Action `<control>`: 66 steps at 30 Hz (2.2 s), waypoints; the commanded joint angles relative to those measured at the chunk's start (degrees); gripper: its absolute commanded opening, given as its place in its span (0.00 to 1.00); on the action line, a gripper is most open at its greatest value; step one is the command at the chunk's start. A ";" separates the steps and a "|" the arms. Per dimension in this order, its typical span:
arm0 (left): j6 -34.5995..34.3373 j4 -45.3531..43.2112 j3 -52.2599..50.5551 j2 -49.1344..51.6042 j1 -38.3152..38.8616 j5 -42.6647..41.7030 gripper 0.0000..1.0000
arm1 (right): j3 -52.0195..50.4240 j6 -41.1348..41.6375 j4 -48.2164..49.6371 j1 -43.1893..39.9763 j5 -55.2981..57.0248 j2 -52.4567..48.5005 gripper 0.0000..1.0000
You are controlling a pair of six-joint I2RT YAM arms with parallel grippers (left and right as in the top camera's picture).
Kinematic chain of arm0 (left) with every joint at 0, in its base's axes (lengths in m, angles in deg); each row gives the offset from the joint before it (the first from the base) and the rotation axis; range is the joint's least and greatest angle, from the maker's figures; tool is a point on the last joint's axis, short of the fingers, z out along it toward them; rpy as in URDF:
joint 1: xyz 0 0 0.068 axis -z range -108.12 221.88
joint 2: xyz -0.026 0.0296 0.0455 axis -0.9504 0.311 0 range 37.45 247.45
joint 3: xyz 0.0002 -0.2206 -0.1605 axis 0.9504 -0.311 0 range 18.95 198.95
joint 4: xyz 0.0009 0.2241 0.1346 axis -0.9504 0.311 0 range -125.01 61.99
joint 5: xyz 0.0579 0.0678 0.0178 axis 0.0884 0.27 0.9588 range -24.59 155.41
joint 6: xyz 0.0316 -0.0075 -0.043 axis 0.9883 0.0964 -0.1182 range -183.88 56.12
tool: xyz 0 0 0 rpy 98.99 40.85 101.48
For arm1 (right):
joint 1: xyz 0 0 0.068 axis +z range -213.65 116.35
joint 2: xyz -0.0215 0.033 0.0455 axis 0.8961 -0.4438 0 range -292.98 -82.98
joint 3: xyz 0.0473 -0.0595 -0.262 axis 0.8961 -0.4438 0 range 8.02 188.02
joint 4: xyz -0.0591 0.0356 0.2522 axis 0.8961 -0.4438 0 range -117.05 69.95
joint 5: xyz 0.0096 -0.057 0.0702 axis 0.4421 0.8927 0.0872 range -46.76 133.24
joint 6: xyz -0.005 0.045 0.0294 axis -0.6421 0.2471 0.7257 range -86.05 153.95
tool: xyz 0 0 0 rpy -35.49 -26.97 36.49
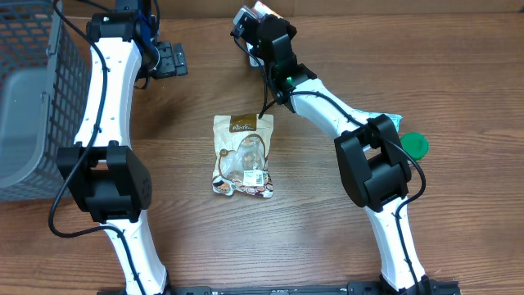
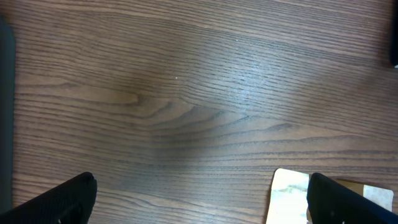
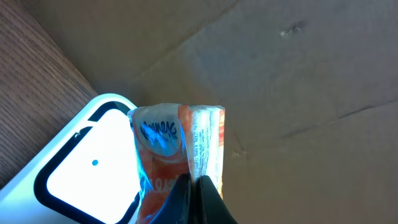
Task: Scan the item barcode
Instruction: 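Hold the tissue pack under the white scanner, then carry it right, then set the tissue pack down near the jar and release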
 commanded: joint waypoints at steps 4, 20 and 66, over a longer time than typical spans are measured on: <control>-0.52 -0.04 0.96 -0.90 0.09 0.31 0.99 | 0.39 -0.39 -0.48 -0.09 0.61 -0.87 0.04; -0.52 -0.04 0.96 -0.90 0.09 0.31 0.99 | 0.55 6.05 2.82 0.59 5.14 -0.55 0.04; -0.55 -0.04 0.96 -0.90 0.07 0.31 1.00 | -26.60 55.87 -68.54 -18.36 -46.23 30.10 0.75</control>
